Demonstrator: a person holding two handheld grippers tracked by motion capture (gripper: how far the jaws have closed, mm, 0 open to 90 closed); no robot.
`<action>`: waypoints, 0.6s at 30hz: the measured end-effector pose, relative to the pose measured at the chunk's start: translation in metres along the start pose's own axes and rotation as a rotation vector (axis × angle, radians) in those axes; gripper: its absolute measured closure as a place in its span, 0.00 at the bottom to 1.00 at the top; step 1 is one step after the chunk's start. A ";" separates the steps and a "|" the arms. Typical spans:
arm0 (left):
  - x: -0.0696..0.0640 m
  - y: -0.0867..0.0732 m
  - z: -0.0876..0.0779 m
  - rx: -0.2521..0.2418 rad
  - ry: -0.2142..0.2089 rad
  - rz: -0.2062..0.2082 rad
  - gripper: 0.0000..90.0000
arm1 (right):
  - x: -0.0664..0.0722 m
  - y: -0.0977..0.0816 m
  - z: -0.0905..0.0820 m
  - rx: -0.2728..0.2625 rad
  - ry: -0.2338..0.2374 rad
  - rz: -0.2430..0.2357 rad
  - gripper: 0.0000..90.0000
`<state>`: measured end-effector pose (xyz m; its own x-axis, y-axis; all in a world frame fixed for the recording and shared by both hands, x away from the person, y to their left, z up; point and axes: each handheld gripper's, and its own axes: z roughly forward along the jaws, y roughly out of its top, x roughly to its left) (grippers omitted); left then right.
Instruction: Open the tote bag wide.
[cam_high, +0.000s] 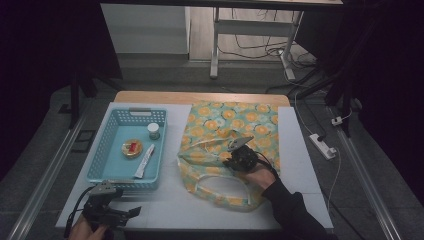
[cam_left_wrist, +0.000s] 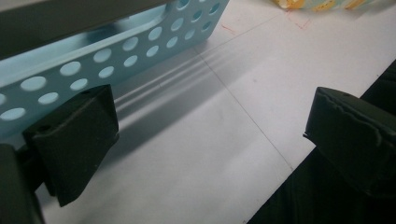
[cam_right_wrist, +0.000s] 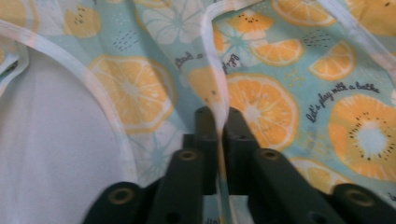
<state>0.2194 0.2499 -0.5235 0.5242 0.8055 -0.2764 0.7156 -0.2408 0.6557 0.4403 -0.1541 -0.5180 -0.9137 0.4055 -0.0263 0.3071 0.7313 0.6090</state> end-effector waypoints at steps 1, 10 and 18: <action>0.000 0.000 0.000 -0.001 0.000 -0.001 0.03 | 0.000 0.000 0.000 -0.003 -0.004 0.004 1.00; 0.001 0.000 0.000 -0.006 -0.010 -0.013 0.04 | 0.001 0.008 -0.006 -0.048 0.015 0.025 1.00; 0.002 0.000 0.000 -0.004 -0.014 -0.020 0.04 | -0.005 0.016 -0.020 -0.105 0.050 0.079 1.00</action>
<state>0.2206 0.2516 -0.5244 0.5160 0.8027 -0.2992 0.7242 -0.2222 0.6528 0.4439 -0.1555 -0.4920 -0.9007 0.4299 0.0625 0.3511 0.6356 0.6876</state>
